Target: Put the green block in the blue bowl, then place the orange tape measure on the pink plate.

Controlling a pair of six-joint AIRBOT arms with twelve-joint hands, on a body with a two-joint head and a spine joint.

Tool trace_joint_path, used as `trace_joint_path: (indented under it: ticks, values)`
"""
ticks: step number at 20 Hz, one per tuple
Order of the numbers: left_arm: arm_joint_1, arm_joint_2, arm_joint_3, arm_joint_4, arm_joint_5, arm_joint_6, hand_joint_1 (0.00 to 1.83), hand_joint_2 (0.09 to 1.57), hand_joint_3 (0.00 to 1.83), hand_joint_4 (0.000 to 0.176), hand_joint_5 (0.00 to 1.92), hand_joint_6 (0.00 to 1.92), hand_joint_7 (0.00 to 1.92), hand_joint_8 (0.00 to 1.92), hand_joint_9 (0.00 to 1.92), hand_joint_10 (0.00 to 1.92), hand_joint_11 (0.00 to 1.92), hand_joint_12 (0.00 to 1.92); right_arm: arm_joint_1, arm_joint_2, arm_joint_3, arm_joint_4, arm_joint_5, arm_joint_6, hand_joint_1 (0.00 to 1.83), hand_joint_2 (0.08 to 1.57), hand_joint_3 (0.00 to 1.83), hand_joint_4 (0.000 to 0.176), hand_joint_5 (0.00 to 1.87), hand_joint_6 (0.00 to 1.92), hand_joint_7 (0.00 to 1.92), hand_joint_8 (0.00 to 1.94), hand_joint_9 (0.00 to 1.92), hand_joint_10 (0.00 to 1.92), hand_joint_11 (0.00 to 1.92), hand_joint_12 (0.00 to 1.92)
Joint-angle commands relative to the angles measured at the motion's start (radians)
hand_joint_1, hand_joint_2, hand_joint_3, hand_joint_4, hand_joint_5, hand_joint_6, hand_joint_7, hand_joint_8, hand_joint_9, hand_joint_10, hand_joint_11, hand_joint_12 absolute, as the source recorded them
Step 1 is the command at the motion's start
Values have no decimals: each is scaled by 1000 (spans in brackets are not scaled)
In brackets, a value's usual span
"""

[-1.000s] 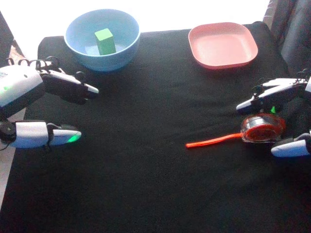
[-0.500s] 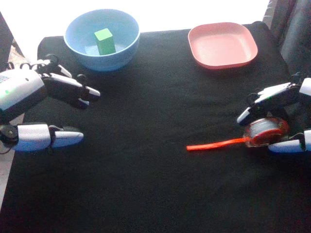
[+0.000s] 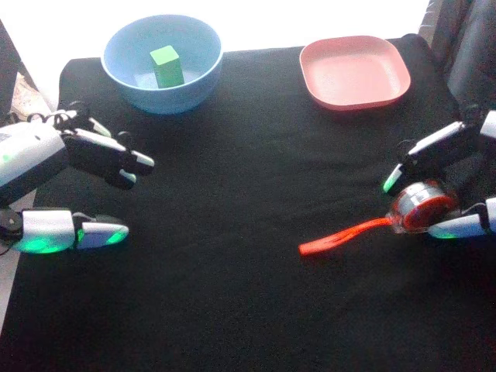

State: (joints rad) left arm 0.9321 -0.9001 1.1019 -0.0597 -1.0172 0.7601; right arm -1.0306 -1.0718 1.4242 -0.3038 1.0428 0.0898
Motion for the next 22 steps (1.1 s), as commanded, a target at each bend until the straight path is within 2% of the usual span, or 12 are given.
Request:
trace_joint_path:
  ticks: [1, 4, 6, 8, 9, 10, 12, 15, 18, 19, 20, 22]
  values:
    - [2, 4, -4, -24, -139, -10, 988, 1054, 1, 0, 789, 5, 987, 15, 856, 92, 111, 1222, 26, 18, -3, 57, 157, 16, 1259, 1035, 0, 5, 1220, 520, 1138, 804, 1164, 513, 840, 1218]
    - [45, 20, -24, -55, -176, -11, 1063, 1066, 7, 0, 837, 5, 1008, 8, 813, 249, 78, 1219, 110, 39, 10, 76, 180, -20, 1282, 999, 0, 0, 1357, 214, 1242, 669, 1279, 436, 944, 1201]
    - [81, 24, -34, -87, -198, -14, 1072, 1097, 0, 0, 824, 0, 1016, 29, 682, 731, 142, 1357, 165, 36, 44, 108, 183, -49, 1293, 1048, 0, 0, 1343, 37, 1094, 1079, 1109, 1218, 985, 1584]
    - [99, 25, -36, -97, -210, -26, 1058, 1104, 0, 0, 830, 0, 898, 364, 615, 1040, 171, 1405, 231, 6, 92, 143, 165, -81, 1302, 1011, 0, 0, 1396, 26, 1193, 859, 1094, 1020, 896, 1397]
    - [100, 25, -37, -98, -210, -29, 1269, 1152, 1, 0, 840, 3, 857, 1042, 591, 1087, 163, 1451, 269, -22, 129, 145, 130, -85, 1379, 1008, 0, 0, 1377, 105, 1303, 384, 1089, 1113, 857, 1393]
    - [102, 25, -37, -100, -210, -29, 1305, 1179, 5, 0, 848, 5, 812, 1238, 586, 1089, 202, 1464, 305, -58, 176, 143, 86, -87, 1399, 1016, 1, 0, 1242, 381, 1396, 80, 1080, 1111, 844, 1317]
    - [106, 24, -37, -101, -205, -29, 1037, 1118, 0, 0, 859, 6, 725, 762, 588, 995, 155, 1383, 372, -139, 277, 127, -20, -87, 1405, 1013, 0, 0, 1164, 558, 1439, 9, 1096, 1051, 963, 1107]
    - [106, 25, -37, -101, -204, -30, 937, 1109, 1, 0, 853, 2, 698, 727, 556, 1051, 266, 1431, 457, -259, 431, 50, -219, -87, 1488, 1010, 0, 0, 1135, 656, 1409, 13, 1214, 731, 907, 1288]
    - [106, 24, -35, -95, -201, -30, 896, 1097, 0, 0, 855, 2, 711, 617, 561, 962, 263, 1366, 494, -343, 538, -40, -365, -82, 1410, 1002, 2, 0, 1134, 689, 1417, 8, 1202, 830, 1059, 858]
    - [105, 23, -33, -92, -200, -31, 894, 1103, 0, 0, 853, 1, 739, 590, 580, 923, 246, 1346, 505, -383, 585, -104, -424, -50, 1408, 1008, 0, 0, 1104, 769, 1448, 2, 1159, 832, 735, 941]
    - [104, 22, -30, -91, -201, -34, 920, 1110, 1, 0, 856, 2, 753, 591, 598, 876, 222, 1313, 509, -408, 614, -167, -453, -7, 1485, 1020, 0, 0, 1090, 758, 1428, 0, 1242, 682, 755, 1332]
    - [103, 18, -26, -91, -200, -38, 953, 1127, 1, 0, 862, 4, 741, 670, 587, 845, 166, 1316, 510, -449, 653, -261, -481, 46, 1505, 1025, 1, 0, 1049, 805, 1401, 4, 1250, 699, 790, 1409]
